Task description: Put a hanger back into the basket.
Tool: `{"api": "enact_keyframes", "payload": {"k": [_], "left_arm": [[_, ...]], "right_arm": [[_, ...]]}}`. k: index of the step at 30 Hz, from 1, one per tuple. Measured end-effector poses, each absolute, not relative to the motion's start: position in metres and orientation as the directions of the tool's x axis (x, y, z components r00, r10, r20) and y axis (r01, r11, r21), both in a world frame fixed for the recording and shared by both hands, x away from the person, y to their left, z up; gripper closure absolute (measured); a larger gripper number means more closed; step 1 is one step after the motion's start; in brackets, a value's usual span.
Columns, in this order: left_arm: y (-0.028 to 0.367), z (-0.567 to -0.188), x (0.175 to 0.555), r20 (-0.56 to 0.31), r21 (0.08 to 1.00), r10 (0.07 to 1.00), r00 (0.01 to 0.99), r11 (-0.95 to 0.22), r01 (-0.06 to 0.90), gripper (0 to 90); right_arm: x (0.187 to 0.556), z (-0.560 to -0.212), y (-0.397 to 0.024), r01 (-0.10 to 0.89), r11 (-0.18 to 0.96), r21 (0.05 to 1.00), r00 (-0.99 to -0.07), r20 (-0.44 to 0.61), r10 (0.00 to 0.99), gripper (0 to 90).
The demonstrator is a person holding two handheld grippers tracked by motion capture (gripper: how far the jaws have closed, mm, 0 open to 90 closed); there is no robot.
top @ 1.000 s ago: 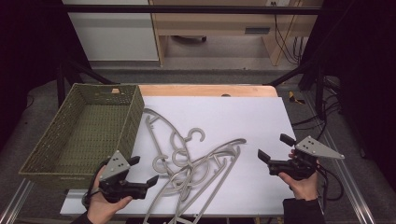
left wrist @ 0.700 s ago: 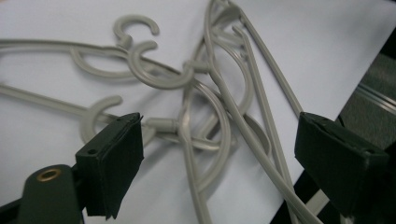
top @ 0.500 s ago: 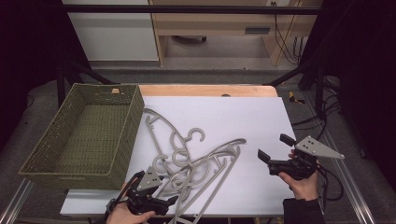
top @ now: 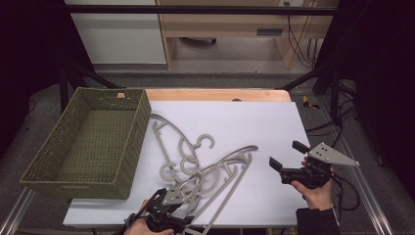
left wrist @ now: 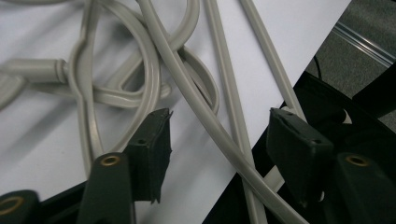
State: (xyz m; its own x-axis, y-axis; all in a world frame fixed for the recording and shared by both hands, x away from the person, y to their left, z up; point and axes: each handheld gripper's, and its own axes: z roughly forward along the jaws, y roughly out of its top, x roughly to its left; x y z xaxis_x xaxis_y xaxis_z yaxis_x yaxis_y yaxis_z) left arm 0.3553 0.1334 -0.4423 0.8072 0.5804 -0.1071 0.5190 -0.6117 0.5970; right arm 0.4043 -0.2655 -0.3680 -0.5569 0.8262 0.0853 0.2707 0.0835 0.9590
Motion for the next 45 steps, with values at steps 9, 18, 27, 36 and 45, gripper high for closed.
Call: {"api": "enact_keyframes", "payload": {"k": [9, 18, 27, 36, 45], "left_arm": [[0.129, -0.454, 0.36, -0.144, 0.548, 0.593, 0.793, -0.619, 0.562, 53.1], [0.126, -0.459, 0.364, -0.19, 0.517, 0.604, 0.774, -0.609, 0.602, 61.3], [0.129, -0.456, 0.365, -0.225, 0.499, 0.635, 0.739, -0.576, 0.648, 69.1], [0.133, -0.448, 0.364, -0.22, 0.527, 0.683, 0.696, -0.517, 0.674, 73.5], [0.138, -0.438, 0.361, -0.222, 0.599, 0.683, 0.695, -0.467, 0.651, 81.2]], "right_arm": [[0.405, -0.369, -0.264, 0.271, 0.091, 0.958, -0.561, 0.081, 0.824, 0.7], [0.405, -0.369, -0.263, 0.276, 0.094, 0.957, -0.566, 0.082, 0.821, 0.7], [0.406, -0.371, -0.262, 0.279, 0.099, 0.955, -0.566, 0.081, 0.821, 0.7], [0.406, -0.37, -0.262, 0.276, 0.1, 0.956, -0.566, 0.077, 0.821, 0.7], [0.407, -0.37, -0.262, 0.276, 0.099, 0.956, -0.567, 0.078, 0.82, 0.7]]}}
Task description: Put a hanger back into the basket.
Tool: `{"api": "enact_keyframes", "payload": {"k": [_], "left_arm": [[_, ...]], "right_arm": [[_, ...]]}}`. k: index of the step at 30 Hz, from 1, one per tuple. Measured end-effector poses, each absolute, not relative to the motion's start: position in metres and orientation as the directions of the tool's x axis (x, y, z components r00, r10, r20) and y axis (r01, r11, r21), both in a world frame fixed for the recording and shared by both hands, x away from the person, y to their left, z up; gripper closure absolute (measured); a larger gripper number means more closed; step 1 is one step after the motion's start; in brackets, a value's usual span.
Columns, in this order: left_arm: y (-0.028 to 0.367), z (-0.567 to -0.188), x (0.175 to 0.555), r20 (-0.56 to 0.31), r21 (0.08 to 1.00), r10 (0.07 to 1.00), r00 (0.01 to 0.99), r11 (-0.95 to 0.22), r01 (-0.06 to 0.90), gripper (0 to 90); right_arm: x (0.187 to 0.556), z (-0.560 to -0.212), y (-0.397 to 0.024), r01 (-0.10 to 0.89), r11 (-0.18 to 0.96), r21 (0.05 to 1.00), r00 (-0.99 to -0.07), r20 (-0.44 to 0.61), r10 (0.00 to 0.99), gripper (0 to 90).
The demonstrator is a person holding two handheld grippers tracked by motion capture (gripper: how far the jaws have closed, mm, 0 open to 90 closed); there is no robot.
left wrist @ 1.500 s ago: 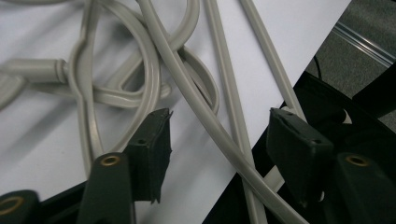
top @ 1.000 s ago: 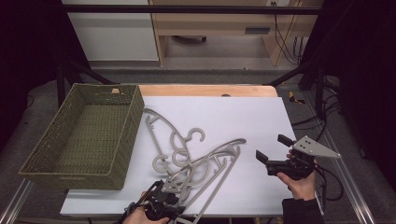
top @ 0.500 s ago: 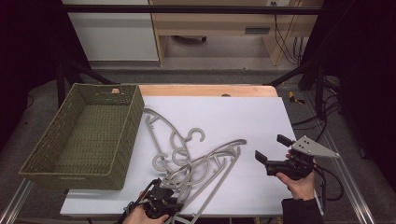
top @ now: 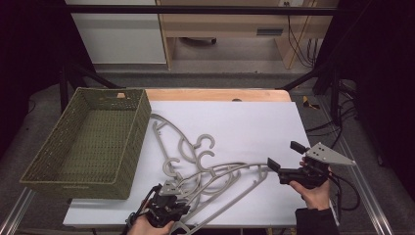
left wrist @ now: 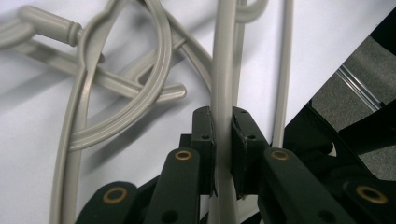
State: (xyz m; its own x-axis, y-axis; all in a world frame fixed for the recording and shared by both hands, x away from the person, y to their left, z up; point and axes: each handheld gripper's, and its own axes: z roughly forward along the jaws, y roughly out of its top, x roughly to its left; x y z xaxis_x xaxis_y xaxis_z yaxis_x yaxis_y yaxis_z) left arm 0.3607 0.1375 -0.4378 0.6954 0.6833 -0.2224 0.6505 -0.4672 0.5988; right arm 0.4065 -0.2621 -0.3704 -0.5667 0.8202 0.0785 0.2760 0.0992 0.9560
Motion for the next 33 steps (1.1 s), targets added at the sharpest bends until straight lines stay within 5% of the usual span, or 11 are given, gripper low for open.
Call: {"api": "enact_keyframes", "payload": {"k": [18, 33], "left_arm": [[0.154, -0.408, 0.353, -0.27, 0.736, 0.637, 0.722, -0.347, 0.581, 81.4], [0.19, -0.373, 0.356, -0.188, 0.826, 0.693, 0.696, -0.273, 0.494, 81.4]], "right_arm": [[0.405, -0.369, -0.265, 0.271, 0.091, 0.958, -0.568, 0.082, 0.819, 0.9], [0.403, -0.367, -0.269, 0.26, 0.081, 0.962, -0.565, 0.084, 0.821, 1.0]]}}
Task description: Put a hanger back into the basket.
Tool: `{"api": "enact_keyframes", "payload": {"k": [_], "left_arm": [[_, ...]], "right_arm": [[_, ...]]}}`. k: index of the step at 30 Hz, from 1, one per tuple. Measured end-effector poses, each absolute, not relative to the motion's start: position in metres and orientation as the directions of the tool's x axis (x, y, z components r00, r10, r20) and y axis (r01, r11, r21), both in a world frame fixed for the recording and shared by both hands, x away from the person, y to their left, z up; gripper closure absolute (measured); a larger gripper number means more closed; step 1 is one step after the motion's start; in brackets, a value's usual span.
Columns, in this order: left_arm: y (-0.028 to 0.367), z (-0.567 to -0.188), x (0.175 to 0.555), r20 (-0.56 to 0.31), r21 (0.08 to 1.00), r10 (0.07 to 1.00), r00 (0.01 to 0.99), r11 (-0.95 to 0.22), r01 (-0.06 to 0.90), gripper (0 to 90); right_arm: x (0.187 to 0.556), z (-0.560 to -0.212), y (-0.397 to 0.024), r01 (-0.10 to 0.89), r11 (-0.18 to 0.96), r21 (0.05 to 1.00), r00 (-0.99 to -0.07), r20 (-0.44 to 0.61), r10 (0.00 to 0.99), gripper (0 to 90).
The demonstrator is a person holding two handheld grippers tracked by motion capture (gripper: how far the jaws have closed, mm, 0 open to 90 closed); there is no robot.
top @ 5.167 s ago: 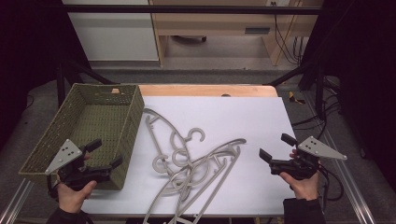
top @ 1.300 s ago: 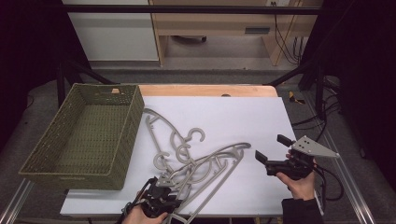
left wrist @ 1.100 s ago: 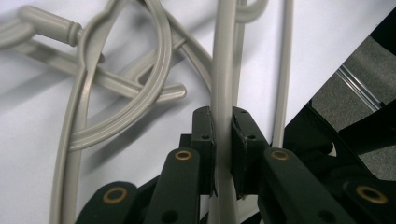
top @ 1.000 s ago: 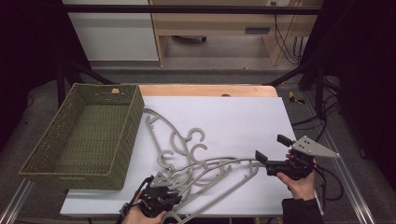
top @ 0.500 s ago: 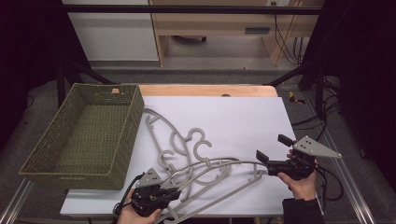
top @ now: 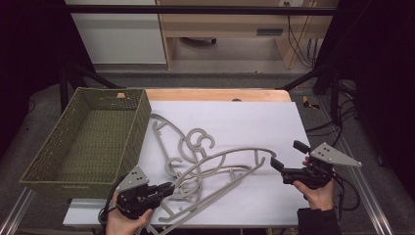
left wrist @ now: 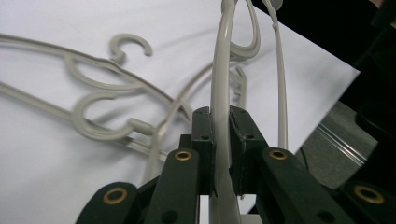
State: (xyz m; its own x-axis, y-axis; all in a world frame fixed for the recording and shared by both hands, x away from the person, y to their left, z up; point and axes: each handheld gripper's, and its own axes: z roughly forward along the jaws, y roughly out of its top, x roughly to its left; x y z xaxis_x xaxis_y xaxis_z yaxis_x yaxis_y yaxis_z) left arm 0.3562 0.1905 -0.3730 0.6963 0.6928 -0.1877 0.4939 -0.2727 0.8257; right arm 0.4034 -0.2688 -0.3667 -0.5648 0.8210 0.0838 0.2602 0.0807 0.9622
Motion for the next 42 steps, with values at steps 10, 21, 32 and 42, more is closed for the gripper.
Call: {"api": "enact_keyframes", "payload": {"k": [10, 21, 32, 42], "left_arm": [[0.226, -0.354, 0.363, -0.157, 0.867, 0.764, 0.625, -0.197, 0.458, 81.4], [0.269, -0.332, 0.367, -0.131, 0.913, 0.841, 0.525, -0.104, 0.394, 81.4], [0.302, -0.317, 0.375, -0.098, 0.94, 0.881, 0.462, -0.07, 0.334, 81.5], [0.331, -0.297, 0.398, -0.078, 0.951, 0.905, 0.417, -0.058, 0.304, 81.4]], "right_arm": [[0.404, -0.368, -0.27, 0.263, 0.081, 0.961, -0.561, 0.084, 0.823, 1.0], [0.404, -0.368, -0.27, 0.263, 0.077, 0.962, -0.557, 0.086, 0.826, 0.8], [0.405, -0.368, -0.27, 0.264, 0.075, 0.962, -0.556, 0.088, 0.827, 0.8], [0.406, -0.37, -0.27, 0.273, 0.082, 0.958, -0.553, 0.087, 0.829, 0.8]]}}
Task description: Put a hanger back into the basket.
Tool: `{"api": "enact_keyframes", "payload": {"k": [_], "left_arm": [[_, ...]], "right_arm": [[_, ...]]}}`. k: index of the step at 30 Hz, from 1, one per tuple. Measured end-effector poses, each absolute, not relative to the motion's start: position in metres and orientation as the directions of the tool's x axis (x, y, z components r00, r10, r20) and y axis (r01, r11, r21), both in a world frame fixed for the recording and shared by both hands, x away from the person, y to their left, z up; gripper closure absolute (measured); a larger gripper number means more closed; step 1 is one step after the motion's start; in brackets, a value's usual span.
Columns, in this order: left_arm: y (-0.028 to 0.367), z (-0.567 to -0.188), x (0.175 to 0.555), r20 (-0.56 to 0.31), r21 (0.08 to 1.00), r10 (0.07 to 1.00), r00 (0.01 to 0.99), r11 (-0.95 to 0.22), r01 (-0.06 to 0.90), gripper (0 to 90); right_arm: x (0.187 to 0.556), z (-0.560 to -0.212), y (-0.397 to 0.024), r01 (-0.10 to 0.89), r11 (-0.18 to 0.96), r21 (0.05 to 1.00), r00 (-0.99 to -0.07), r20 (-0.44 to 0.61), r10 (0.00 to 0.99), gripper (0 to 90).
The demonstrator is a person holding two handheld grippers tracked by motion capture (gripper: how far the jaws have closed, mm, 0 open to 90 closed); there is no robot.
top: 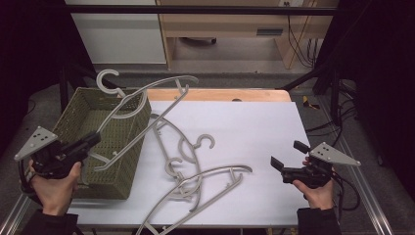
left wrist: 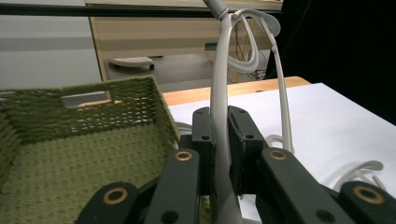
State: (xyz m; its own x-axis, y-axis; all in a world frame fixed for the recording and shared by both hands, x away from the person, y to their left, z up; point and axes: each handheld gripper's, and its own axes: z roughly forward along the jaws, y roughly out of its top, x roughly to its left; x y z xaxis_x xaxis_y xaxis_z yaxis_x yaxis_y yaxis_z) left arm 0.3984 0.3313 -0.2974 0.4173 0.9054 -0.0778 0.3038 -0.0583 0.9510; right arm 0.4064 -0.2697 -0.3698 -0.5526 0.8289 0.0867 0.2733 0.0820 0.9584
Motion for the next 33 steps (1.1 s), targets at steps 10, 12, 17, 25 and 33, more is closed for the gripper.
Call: {"api": "enact_keyframes", "payload": {"k": [10, 12, 17, 25, 33], "left_arm": [[0.365, -0.285, 0.423, -0.098, 0.944, 0.913, 0.395, -0.041, 0.328, 81.6], [0.372, -0.286, 0.425, -0.093, 0.943, 0.922, 0.377, -0.04, 0.33, 81.6], [0.386, -0.289, 0.425, -0.049, 0.943, 0.946, 0.32, -0.062, 0.327, 81.6], [0.421, -0.295, 0.422, -0.029, 0.944, 0.965, 0.26, -0.059, 0.323, 81.5], [0.453, -0.304, 0.416, -0.033, 0.943, 0.975, 0.219, -0.043, 0.331, 81.5]], "right_arm": [[0.407, -0.371, -0.269, 0.28, 0.087, 0.956, -0.557, 0.089, 0.826, 0.9], [0.407, -0.371, -0.269, 0.28, 0.091, 0.956, -0.558, 0.085, 0.825, 0.9], [0.408, -0.372, -0.269, 0.282, 0.088, 0.956, -0.556, 0.088, 0.826, 0.9], [0.408, -0.372, -0.268, 0.282, 0.09, 0.955, -0.555, 0.086, 0.828, 1.0], [0.408, -0.372, -0.269, 0.284, 0.091, 0.955, -0.554, 0.085, 0.828, 1.0]]}}
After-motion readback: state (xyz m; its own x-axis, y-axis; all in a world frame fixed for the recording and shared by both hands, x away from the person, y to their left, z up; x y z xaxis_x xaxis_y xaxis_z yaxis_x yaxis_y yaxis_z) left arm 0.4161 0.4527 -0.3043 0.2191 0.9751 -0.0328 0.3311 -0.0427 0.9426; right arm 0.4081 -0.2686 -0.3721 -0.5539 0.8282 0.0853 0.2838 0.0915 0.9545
